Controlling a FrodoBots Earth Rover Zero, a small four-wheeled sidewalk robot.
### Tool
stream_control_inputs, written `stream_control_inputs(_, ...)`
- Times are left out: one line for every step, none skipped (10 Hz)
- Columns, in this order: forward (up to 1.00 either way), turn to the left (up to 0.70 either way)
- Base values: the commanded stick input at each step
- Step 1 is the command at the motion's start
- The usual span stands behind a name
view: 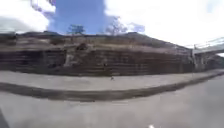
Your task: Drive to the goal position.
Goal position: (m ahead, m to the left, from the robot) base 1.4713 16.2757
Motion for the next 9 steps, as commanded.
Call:
stream_control_inputs(0.70,0.27)
stream_control_inputs(0.70,0.27)
stream_control_inputs(0.70,0.27)
stream_control_inputs(0.70,0.27)
stream_control_inputs(0.70,0.27)
stream_control_inputs(0.00,0.38)
stream_control_inputs(0.00,0.17)
stream_control_inputs(0.00,0.00)
stream_control_inputs(0.00,0.00)
